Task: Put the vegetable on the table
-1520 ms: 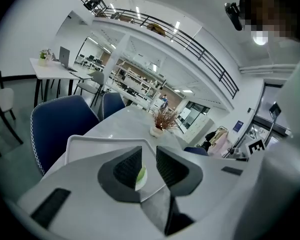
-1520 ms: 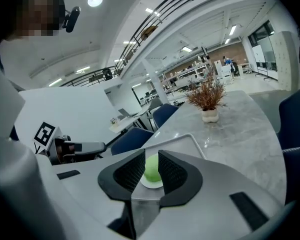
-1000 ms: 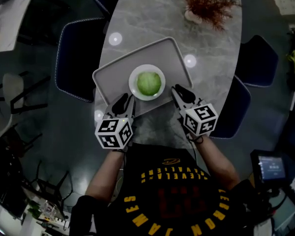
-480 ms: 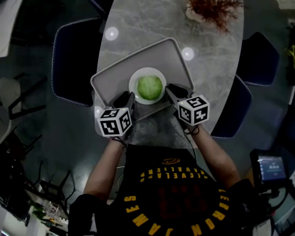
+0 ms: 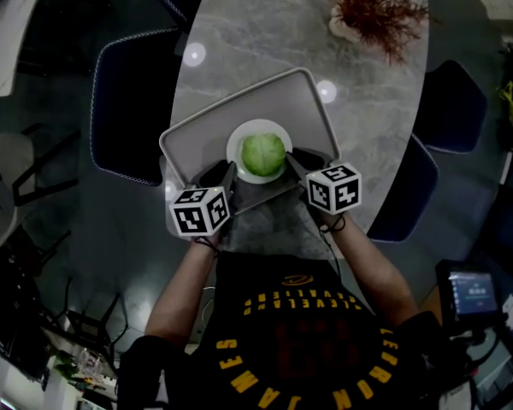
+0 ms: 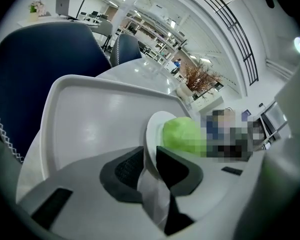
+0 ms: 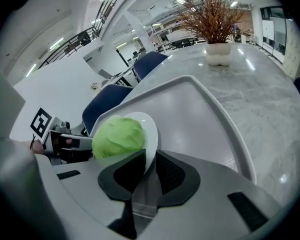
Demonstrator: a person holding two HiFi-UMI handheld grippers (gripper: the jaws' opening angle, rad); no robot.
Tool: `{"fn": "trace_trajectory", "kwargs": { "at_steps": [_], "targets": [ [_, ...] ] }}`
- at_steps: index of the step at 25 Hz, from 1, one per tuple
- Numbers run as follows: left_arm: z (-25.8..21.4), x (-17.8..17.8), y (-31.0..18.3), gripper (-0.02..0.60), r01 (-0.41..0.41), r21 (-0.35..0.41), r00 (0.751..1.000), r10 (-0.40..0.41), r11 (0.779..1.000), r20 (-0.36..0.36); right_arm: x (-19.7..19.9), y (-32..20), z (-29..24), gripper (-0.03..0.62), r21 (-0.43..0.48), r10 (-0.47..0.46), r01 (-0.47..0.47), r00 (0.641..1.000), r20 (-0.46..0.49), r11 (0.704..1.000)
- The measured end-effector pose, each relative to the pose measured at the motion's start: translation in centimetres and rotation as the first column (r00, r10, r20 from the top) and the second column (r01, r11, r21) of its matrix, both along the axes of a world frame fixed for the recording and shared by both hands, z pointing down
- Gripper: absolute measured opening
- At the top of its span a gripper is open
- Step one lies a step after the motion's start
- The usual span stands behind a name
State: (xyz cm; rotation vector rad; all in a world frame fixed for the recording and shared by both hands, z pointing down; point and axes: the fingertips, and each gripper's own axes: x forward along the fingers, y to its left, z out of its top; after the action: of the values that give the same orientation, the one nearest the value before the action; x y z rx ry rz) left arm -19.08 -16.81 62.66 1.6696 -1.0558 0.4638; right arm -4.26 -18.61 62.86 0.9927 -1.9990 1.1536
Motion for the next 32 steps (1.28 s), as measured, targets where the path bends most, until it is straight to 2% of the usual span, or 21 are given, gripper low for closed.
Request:
{"fn": "trace_trajectory", "kwargs": {
  "at_steps": [5,7,11,14,17,22,32],
  "targets": [
    [0.3,0.0,-0.5,0.078,0.019,-0.016,0.999,-0.02,1.0,-0.031,-0.7,-0.4,0.5,0.069,-0.059,-0.025,0.026,0.999,0.03,0.998],
    [0.5,0.0,-0.5,0.078,0.027,-0.031,0.998,-0.029,0.999,-0.048,-0.7,-0.4,0.7,0.069,-0.079,-0.008,0.012,0.999,0.047,0.997],
    [0.2,0.3,1.0,0.057,0.037,-0.081,0.998,-0.041,0.996,-0.053,0.5,1.1,0.4,0.048,-0.13,0.101,-0.089,0.991,0.089,0.988],
    [-0.2,0.4,1.0,0.046,0.059,-0.124,0.992,-0.072,0.99,-0.104,0.3,1.2,-0.1,0.043,-0.168,0.179,-0.154,0.973,0.148,0.974],
    [-0.5,0.1,0.1,0.043,0.066,-0.135,0.986,-0.085,0.989,-0.141,-0.2,0.6,-0.4,0.041,-0.195,0.231,-0.194,0.955,0.187,0.961],
    [-1.5,-0.3,0.2,0.041,0.058,-0.113,0.988,-0.074,0.992,-0.138,-0.2,1.5,-1.4,0.041,-0.148,0.233,-0.209,0.957,0.172,0.967],
    [-2.4,1.7,0.9,0.041,-0.007,-0.102,0.985,-0.01,0.995,-0.171,1.8,2.3,-3.0,0.04,-0.088,0.27,-0.257,0.944,0.19,0.962]
  ]
}}
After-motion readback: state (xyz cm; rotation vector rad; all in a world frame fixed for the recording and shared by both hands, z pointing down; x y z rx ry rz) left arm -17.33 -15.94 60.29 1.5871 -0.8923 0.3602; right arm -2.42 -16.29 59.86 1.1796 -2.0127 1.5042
